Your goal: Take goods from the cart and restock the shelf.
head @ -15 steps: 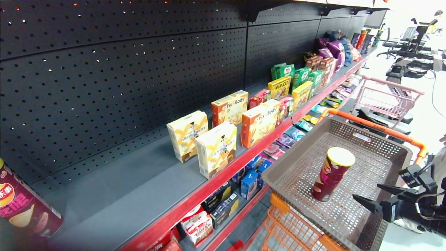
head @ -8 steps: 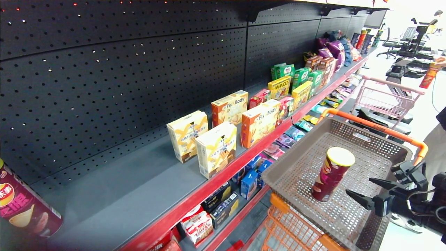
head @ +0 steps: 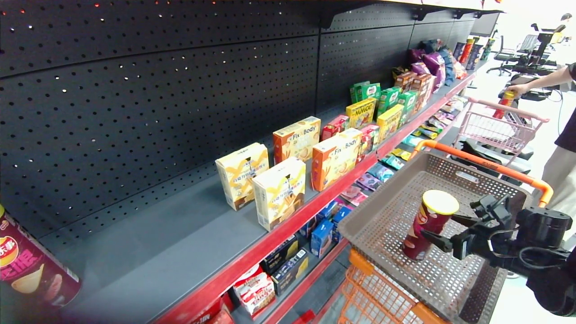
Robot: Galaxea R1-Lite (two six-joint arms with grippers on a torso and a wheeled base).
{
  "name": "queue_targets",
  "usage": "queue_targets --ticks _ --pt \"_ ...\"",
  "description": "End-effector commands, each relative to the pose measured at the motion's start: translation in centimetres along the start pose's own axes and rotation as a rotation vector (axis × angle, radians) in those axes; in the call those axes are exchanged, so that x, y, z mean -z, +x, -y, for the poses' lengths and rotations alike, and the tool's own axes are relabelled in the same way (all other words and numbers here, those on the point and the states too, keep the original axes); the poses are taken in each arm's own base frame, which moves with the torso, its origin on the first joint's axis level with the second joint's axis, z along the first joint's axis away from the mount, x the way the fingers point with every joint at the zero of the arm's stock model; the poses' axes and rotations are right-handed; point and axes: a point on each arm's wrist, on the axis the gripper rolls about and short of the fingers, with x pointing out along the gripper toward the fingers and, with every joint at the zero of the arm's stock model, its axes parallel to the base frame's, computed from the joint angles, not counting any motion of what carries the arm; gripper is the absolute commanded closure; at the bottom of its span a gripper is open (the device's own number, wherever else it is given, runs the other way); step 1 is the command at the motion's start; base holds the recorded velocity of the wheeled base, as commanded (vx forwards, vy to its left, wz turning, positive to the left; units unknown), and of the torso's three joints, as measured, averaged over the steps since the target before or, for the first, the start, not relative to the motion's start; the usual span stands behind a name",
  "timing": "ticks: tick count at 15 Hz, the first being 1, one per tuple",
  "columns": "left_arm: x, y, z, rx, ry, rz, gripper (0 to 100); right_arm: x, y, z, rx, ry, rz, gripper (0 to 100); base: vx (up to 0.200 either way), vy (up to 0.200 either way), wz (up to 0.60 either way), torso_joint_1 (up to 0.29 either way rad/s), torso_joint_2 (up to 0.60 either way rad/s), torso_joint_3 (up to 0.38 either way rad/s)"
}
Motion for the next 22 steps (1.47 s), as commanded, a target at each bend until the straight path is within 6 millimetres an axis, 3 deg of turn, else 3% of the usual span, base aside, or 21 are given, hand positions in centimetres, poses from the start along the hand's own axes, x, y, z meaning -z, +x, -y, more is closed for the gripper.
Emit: queue_targets --ticks 1,11,20,21,22 --pt "0.0 0.0 0.0 -0.001 0.0 -0.001 0 0.6 1.0 0.3 -0.007 0.005 -0.003 0 0.0 0.0 0.0 0.0 0.0 0.0" --pt "0.0 0.0 0.0 -0.001 0.0 -0.001 0 1.6 4.4 0.7 -0.03 0.015 0.058 0 0.0 0.0 0.0 0.0 0.0 0.0" --pt "0.0 0.0 0.0 0.0 0.0 -0.001 0 2.3 4.4 0.6 -0.034 0.027 0.039 0 0.0 0.0 0.0 0.0 0.0 0.0" --pt "0.0 0.0 0.0 -0.001 0.0 -0.001 0 2.3 4.4 0.6 -0.034 0.027 0.039 100 0.0 0.0 0.0 0.0 0.0 0.0" --pt "0.0 0.0 0.0 -0.001 0.0 -0.001 0 2.4 4.4 0.5 -0.037 0.03 0.035 100 0.0 0.0 0.0 0.0 0.0 0.0"
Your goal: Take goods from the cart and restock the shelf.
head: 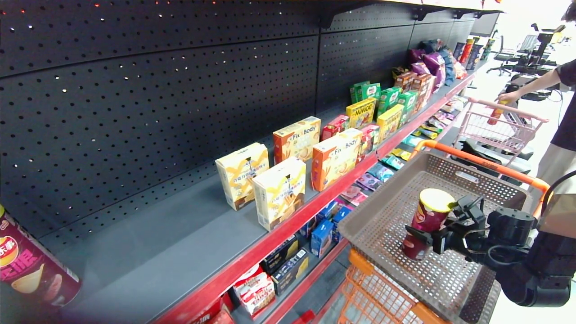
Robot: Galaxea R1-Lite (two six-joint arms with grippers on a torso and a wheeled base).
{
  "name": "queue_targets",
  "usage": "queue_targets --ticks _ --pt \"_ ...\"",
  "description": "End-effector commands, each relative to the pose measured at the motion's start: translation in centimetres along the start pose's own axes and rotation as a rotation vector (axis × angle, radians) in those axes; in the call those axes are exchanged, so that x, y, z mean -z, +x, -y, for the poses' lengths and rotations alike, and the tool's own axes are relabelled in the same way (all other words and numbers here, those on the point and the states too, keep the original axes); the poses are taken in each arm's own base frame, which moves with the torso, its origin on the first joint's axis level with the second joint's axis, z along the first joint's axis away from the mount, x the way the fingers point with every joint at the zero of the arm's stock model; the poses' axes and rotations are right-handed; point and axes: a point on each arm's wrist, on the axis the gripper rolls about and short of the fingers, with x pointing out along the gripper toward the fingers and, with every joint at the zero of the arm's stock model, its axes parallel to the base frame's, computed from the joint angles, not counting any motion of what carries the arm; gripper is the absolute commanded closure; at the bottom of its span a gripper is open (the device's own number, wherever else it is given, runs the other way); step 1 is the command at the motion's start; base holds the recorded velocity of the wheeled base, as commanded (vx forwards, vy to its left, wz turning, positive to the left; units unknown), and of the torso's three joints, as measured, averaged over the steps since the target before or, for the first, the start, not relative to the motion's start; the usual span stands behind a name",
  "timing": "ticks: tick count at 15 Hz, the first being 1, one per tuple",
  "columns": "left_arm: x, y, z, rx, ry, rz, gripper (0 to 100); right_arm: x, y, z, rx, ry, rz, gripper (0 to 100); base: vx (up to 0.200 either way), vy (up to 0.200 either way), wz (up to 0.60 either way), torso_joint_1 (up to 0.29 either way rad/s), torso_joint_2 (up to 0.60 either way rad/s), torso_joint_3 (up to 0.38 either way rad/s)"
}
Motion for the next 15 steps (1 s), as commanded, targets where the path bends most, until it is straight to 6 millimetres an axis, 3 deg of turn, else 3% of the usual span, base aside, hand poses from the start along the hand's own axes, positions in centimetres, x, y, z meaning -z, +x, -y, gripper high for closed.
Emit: queue_targets --ticks 1,6,10,15 --pt "0.0 0.0 0.0 -0.001 -0.002 -0.001 0 0.0 -0.1 -0.1 -0.001 0.001 -0.003 100 0.0 0.0 0.0 0.0 0.0 0.0" --pt "0.0 0.0 0.0 -0.001 0.0 -0.001 0 -3.3 -1.2 -0.2 0.02 0.036 0.05 100 0.0 0.0 0.0 0.0 0.0 0.0" --pt "0.0 0.0 0.0 -0.001 0.0 -0.001 0 -6.7 -2.4 -1.9 0.078 0.053 0.067 100 0.0 0.0 0.0 0.0 0.0 0.0" --pt "0.0 0.0 0.0 -0.001 0.0 -0.001 0 -10.2 -7.8 -8.8 0.241 0.11 0.057 100 0.0 0.0 0.0 0.0 0.0 0.0"
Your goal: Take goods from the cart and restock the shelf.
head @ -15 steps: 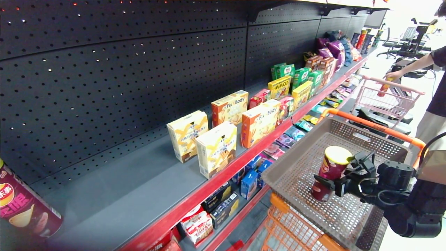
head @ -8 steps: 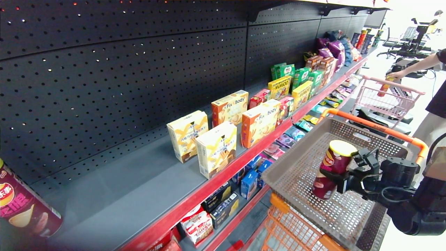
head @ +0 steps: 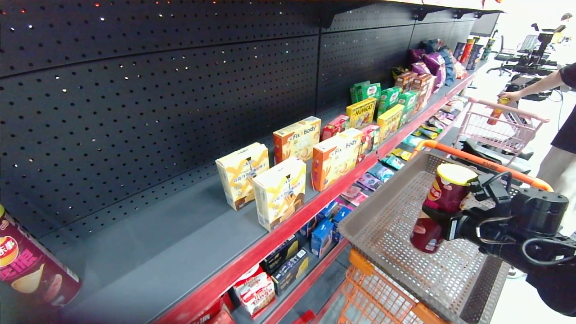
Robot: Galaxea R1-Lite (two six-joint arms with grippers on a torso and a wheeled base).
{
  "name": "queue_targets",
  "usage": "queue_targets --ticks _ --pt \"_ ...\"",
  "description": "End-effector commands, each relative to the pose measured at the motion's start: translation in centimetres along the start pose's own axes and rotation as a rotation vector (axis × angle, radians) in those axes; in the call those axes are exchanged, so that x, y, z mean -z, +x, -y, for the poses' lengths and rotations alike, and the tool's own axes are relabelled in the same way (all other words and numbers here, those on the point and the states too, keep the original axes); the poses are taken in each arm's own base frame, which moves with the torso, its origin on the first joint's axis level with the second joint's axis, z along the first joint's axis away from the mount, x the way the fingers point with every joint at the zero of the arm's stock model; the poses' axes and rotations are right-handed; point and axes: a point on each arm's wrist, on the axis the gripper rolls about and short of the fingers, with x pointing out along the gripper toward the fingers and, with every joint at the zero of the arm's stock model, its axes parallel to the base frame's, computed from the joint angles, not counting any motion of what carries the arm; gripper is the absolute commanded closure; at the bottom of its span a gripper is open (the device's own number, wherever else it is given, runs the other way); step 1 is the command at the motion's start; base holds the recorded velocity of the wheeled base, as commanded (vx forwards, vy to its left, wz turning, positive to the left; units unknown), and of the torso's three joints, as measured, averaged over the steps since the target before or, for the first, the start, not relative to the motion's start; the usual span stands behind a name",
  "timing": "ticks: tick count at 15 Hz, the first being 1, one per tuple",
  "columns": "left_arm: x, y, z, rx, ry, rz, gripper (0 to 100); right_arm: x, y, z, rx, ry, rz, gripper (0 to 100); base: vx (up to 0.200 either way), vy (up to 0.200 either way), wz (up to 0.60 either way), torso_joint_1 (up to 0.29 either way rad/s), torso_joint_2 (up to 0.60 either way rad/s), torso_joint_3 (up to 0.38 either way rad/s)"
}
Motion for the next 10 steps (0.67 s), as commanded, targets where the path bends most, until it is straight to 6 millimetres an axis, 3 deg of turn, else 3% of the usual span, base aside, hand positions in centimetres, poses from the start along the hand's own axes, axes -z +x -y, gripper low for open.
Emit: queue_targets --ticks 1,8,10 --pt "0.0 0.0 0.0 -0.001 0.0 -0.001 0 -2.1 -5.8 -2.9 0.059 -0.003 0.07 100 0.0 0.0 0.0 0.0 0.0 0.0" --pt "0.0 0.0 0.0 -0.001 0.0 -0.001 0 -3.9 -16.8 -3.3 0.182 -0.042 0.186 100 0.0 0.0 0.0 0.0 0.0 0.0" --pt "0.0 0.0 0.0 -0.001 -0.002 -0.001 0 -3.4 -17.8 -3.2 0.289 -0.06 0.177 100 0.0 0.0 0.0 0.0 0.0 0.0"
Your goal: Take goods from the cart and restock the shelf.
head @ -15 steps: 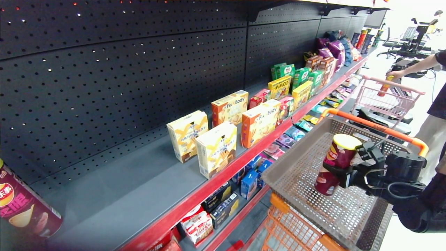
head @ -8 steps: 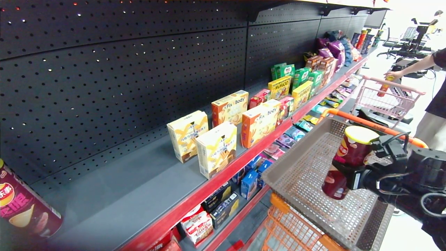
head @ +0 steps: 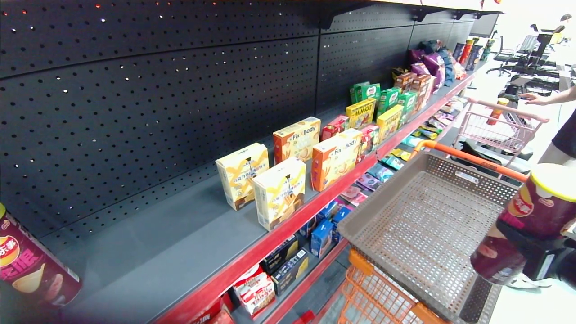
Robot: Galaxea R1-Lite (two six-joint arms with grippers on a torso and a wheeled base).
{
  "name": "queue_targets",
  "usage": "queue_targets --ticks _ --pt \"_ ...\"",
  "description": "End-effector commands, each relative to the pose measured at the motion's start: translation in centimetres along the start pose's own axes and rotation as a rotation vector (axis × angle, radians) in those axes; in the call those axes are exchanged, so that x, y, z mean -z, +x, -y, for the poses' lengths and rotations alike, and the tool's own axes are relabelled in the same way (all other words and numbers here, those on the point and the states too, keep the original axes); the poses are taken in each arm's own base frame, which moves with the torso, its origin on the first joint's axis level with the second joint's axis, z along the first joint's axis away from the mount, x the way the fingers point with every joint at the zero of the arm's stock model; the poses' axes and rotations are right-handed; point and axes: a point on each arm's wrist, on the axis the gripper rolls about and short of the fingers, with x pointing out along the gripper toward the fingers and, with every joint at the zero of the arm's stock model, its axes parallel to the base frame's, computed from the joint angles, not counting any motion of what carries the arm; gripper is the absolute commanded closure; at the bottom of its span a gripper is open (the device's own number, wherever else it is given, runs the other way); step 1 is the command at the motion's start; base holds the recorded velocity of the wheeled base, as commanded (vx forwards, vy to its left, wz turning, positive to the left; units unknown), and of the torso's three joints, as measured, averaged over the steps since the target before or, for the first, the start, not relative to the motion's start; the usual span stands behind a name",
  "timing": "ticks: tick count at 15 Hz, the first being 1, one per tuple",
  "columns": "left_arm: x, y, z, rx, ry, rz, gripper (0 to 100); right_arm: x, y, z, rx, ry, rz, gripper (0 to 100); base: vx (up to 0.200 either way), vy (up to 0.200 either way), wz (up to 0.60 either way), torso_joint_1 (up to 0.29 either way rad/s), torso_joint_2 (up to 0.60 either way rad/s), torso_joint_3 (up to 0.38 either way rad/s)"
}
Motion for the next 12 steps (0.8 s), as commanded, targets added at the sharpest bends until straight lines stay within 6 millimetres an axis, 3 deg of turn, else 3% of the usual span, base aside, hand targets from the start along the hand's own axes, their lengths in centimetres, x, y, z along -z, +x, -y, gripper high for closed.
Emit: queue_targets --ticks 1,7,12 --pt "0.0 0.01 0.0 0.001 0.0 -0.001 0 -0.33 -3.12 0.59 0.097 -0.005 0.081 100 0.0 0.0 0.0 0.0 0.0 0.0" --pt "0.0 0.01 0.0 -0.001 0.0 -0.001 0 -0.35 -3.52 1.23 0.242 -0.119 0.071 100 0.0 0.0 0.0 0.0 0.0 0.0" --pt "0.0 0.01 0.0 -0.001 0.0 -0.001 0 -0.52 -3.58 0.71 0.173 -0.121 0.086 100 0.0 0.0 0.6 0.0 0.0 0.003"
